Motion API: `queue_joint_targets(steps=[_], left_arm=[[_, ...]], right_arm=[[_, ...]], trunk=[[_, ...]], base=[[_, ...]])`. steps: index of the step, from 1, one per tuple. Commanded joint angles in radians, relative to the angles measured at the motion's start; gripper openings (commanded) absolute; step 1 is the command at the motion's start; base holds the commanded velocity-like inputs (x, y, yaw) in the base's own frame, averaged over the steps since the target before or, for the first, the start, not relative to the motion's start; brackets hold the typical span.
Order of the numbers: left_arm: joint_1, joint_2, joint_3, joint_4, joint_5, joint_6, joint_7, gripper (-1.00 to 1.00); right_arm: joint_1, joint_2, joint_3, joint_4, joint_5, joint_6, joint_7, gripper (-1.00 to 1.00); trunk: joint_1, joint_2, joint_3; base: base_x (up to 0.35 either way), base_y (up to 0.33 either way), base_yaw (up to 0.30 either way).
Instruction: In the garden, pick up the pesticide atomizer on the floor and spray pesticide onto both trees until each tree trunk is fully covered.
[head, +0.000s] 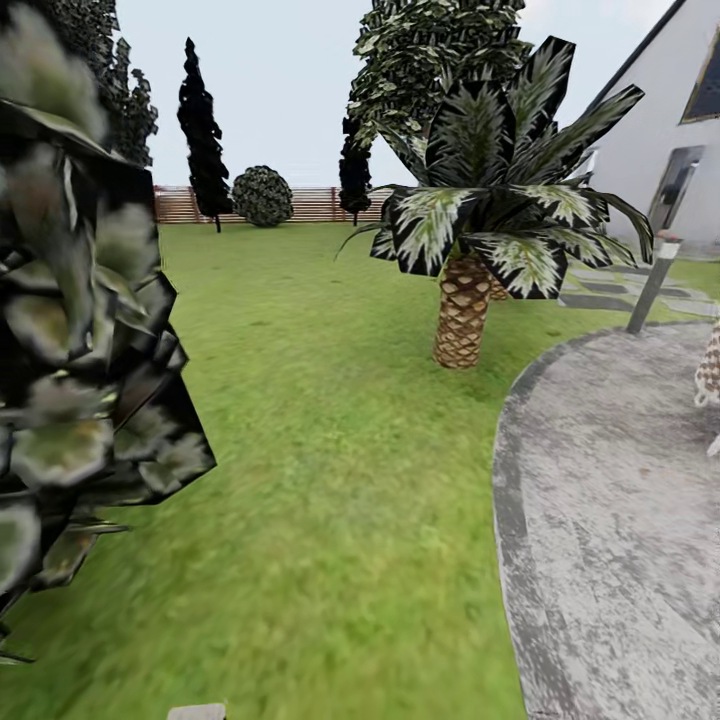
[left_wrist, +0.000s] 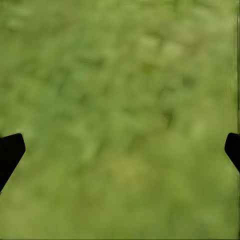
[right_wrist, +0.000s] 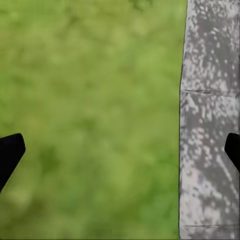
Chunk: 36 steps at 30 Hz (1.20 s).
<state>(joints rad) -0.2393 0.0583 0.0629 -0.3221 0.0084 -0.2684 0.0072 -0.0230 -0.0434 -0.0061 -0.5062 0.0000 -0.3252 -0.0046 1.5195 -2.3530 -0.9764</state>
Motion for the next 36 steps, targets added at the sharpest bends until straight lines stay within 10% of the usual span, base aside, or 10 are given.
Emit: queue_joint_targets(steps=[1, 36], left_arm=[[0.000, 0.000, 0.000, 0.000, 0.000, 0.000, 0.000, 1.00], [0.000, -0.001, 0.000, 0.000, -0.001, 0.000, -0.001, 1.00]], right_arm=[[0.000, 0.000, 0.000, 0.000, 0.000, 0.000, 0.000, 1.00], [0.000, 0.000, 0.000, 0.000, 0.000, 0.000, 0.000, 1.00]], trunk=[[0.000, 0.000, 0.000], [0.000, 0.000, 0.000]], base=[[0.341, 0.000, -0.154], [0.338, -0.025, -0.006]])
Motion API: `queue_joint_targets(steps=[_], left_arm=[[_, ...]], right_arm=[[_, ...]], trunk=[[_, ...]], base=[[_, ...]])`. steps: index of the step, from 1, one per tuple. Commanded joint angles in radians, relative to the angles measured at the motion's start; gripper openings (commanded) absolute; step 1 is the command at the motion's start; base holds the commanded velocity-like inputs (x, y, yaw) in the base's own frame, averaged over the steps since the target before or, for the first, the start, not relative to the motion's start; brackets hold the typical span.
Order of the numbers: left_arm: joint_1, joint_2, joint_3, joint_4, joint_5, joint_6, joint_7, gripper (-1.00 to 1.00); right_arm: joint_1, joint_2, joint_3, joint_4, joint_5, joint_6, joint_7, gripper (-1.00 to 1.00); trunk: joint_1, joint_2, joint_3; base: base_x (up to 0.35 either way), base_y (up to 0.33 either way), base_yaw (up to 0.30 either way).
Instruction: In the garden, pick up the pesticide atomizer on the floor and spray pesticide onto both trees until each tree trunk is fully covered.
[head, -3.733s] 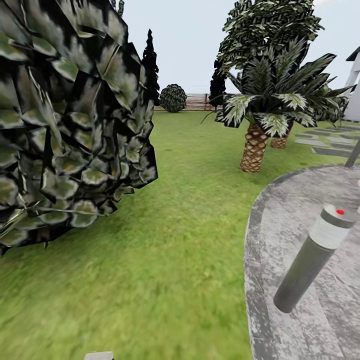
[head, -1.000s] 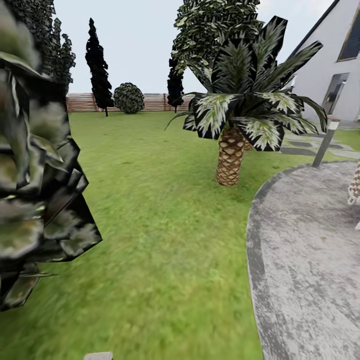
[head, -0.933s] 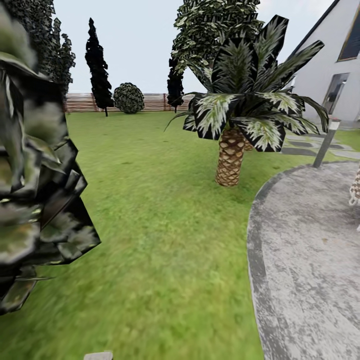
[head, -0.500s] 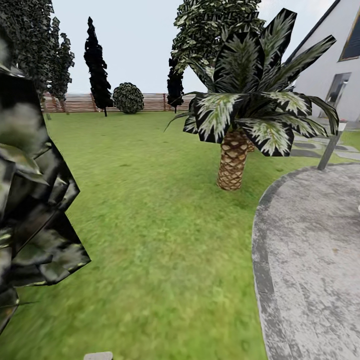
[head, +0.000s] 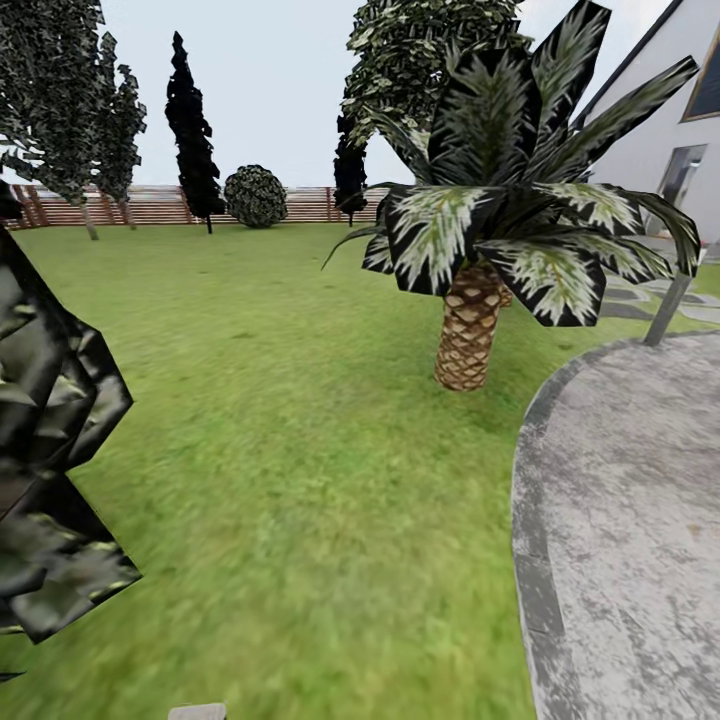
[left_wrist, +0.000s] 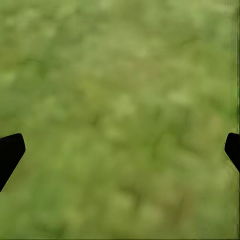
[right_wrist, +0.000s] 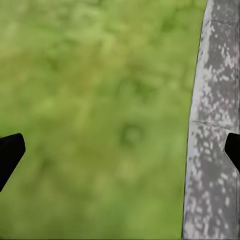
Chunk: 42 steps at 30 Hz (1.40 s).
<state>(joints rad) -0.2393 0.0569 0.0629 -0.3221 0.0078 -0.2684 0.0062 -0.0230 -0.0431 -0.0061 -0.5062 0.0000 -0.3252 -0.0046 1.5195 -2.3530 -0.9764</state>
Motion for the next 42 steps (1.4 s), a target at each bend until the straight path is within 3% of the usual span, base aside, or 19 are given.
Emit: queue_joint_targets(steps=[1, 31, 42], left_arm=[[0.000, 0.000, 0.000, 0.000, 0.000, 0.000, 0.000, 1.00], [0.000, 0.002, 0.000, 0.000, 0.001, 0.000, 0.000, 1.00], [0.000, 0.001, 0.000, 0.000, 0.001, 0.000, 0.000, 1.00]], right_arm=[[0.000, 0.000, 0.000, 0.000, 0.000, 0.000, 0.000, 1.00], [0.000, 0.000, 0.001, 0.000, 0.000, 0.000, 0.000, 1.00], [0.000, 0.000, 0.002, 0.002, 0.000, 0.000, 0.000, 1.00]], trunk=[[0.000, 0.000, 0.000], [0.000, 0.000, 0.000], [0.000, 0.000, 0.000]], base=[[0.299, -0.196, 0.000], [0.332, -0.087, 0.001], [0.340, -0.096, 0.231]])
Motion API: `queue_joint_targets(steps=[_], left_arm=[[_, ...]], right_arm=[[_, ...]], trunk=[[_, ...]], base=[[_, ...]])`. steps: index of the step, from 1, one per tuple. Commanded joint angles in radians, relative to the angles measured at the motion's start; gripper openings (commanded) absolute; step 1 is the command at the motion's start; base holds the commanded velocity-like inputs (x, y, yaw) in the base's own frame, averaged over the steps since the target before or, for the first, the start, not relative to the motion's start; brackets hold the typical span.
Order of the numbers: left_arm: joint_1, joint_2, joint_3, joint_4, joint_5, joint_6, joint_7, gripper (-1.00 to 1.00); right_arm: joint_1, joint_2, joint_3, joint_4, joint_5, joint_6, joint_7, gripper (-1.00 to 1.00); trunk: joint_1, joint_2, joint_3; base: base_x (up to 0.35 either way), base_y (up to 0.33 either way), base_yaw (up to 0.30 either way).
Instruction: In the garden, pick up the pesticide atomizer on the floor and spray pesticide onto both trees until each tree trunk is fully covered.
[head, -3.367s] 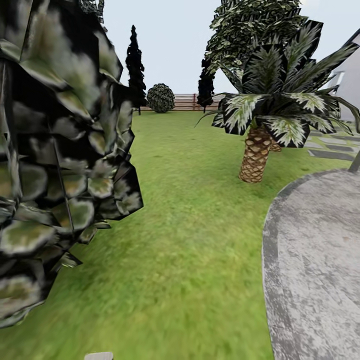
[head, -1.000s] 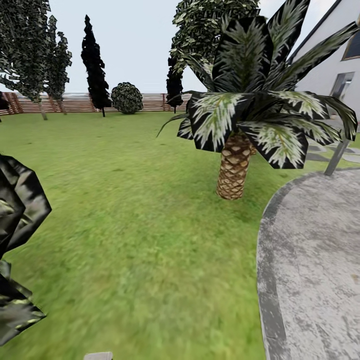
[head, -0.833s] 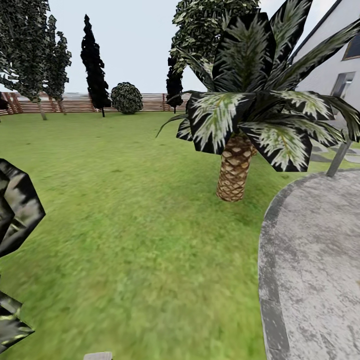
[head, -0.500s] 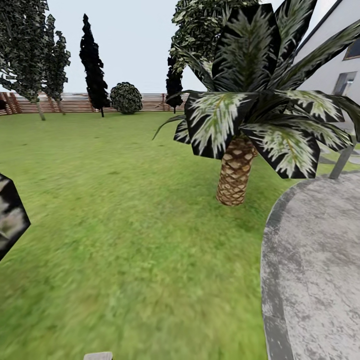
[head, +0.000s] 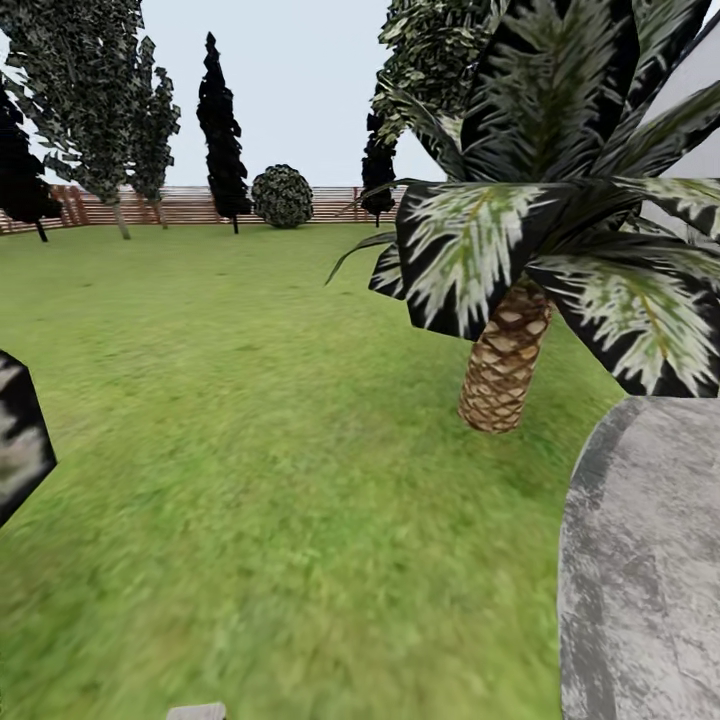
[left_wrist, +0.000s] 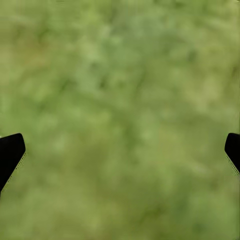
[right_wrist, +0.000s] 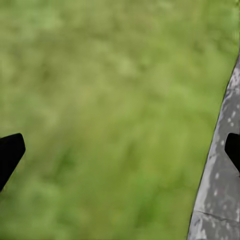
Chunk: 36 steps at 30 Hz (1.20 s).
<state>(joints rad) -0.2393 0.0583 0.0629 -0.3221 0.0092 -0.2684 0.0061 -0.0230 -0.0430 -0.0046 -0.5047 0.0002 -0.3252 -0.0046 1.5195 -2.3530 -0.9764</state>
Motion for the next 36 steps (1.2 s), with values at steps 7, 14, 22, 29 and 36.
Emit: queue_joint_targets(steps=[7, 14, 22, 29, 36], left_arm=[[0.000, 0.000, 0.000, 0.000, 0.000, 0.000, 0.000, 1.00], [0.000, 0.000, 0.000, 0.000, 0.001, 0.000, 0.000, 1.00], [0.000, 0.002, 0.000, 0.000, 0.002, 0.000, 0.000, 1.00], [0.000, 0.002, 0.000, -0.001, 0.002, 0.000, 0.000, 1.00], [0.000, 0.002, 0.000, 0.000, 0.002, 0.000, 0.000, 1.00]], right_arm=[[0.000, 0.000, 0.000, 0.000, 0.000, 0.000, 0.000, 1.00], [0.000, 0.000, 0.000, -0.001, 0.000, 0.000, 0.000, 1.00], [0.000, 0.000, 0.000, -0.002, 0.000, 0.000, 0.000, 1.00], [0.000, 0.000, 0.000, -0.002, 0.000, 0.000, 0.000, 1.00], [0.000, 0.000, 0.000, -0.002, 0.000, 0.000, 0.000, 1.00]], trunk=[[0.000, 0.000, 0.000], [0.000, 0.000, 0.000], [0.000, 0.000, 0.000], [0.000, 0.000, 0.000], [0.000, 0.000, 0.000]], base=[[0.340, -0.104, 0.277], [0.340, -0.102, 0.277], [0.340, -0.020, 0.277], [0.340, 0.000, 0.277], [0.340, 0.000, 0.277]])
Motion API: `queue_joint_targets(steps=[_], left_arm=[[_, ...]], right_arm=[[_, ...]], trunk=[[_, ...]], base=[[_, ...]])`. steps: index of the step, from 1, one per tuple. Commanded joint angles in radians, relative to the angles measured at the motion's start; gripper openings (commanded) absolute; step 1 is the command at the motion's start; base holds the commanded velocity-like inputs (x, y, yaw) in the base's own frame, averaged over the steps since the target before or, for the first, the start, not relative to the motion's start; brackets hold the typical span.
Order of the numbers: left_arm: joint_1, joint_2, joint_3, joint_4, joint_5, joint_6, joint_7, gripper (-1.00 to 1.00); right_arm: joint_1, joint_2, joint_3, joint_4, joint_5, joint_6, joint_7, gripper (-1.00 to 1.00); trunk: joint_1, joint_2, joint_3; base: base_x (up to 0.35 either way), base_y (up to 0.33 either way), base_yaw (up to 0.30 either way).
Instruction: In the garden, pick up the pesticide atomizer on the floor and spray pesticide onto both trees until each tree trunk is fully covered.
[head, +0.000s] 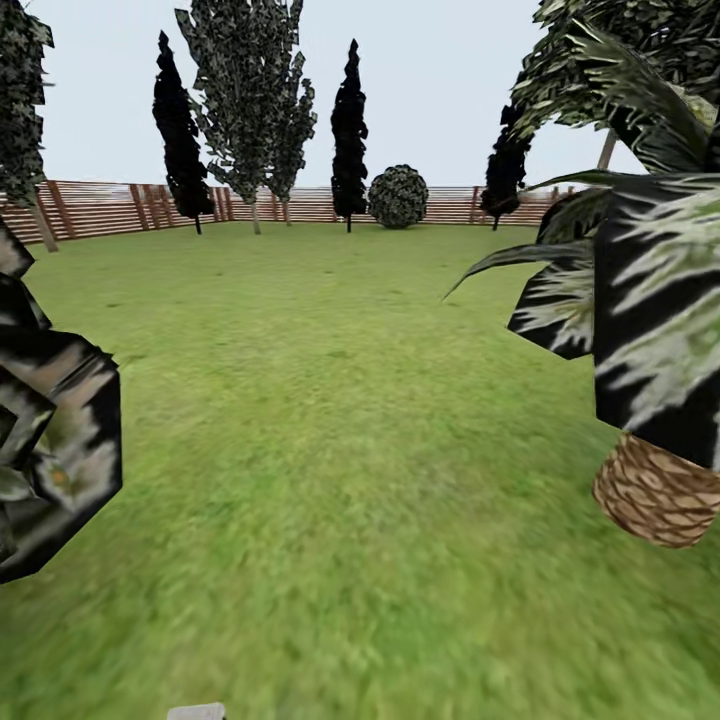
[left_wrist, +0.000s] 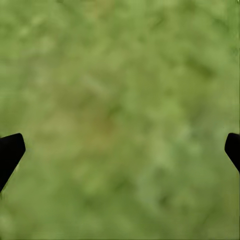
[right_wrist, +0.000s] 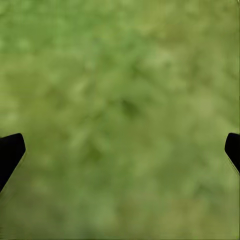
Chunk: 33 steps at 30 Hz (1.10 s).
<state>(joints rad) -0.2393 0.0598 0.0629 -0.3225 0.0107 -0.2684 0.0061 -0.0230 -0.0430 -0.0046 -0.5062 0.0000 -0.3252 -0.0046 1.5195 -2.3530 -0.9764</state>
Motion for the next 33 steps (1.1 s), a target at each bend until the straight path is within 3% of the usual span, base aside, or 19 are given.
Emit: queue_joint_targets(steps=[1, 15, 33], left_arm=[[0.000, 0.000, 0.000, 0.000, 0.000, 0.000, 0.000, 1.00], [0.000, 0.000, 0.000, 0.000, 0.000, 0.000, 0.000, 1.00], [0.000, 0.000, 0.000, -0.001, 0.000, 0.000, 0.000, 1.00]], right_arm=[[0.000, 0.000, 0.000, 0.000, 0.000, 0.000, 0.000, 1.00], [0.000, 0.000, 0.000, 0.002, 0.000, 0.000, 0.000, 1.00], [0.000, 0.000, 0.000, 0.002, 0.000, 0.000, 0.000, 1.00]], trunk=[[0.000, 0.000, 0.000], [0.000, 0.000, 0.000], [0.000, 0.000, 0.000]], base=[[0.340, 0.000, 0.277], [0.340, 0.000, 0.272], [0.340, 0.000, 0.014]])
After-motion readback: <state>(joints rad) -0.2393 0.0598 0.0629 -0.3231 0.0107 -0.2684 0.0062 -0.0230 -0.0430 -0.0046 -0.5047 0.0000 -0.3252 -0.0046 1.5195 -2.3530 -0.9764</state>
